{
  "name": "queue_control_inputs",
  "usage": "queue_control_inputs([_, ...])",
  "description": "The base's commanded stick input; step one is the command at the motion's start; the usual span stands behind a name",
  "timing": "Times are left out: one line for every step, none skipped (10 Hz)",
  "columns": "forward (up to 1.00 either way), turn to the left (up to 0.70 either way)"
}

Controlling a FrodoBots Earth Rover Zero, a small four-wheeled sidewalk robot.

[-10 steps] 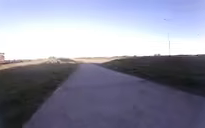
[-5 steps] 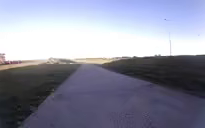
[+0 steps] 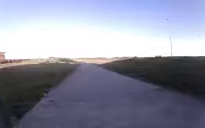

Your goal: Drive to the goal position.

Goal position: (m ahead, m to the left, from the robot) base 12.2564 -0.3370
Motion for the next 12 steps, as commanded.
queue_control_inputs([0.7,0.0])
queue_control_inputs([0.7,0.0])
queue_control_inputs([0.7,0.0])
queue_control_inputs([0.7,0.0])
queue_control_inputs([0.7,0.0])
queue_control_inputs([0.7,0.0])
queue_control_inputs([0.7,0.0])
queue_control_inputs([0.7,0.0])
queue_control_inputs([0.7,0.0])
queue_control_inputs([0.7,0.0])
queue_control_inputs([0.7,0.0])
queue_control_inputs([0.7,0.0])
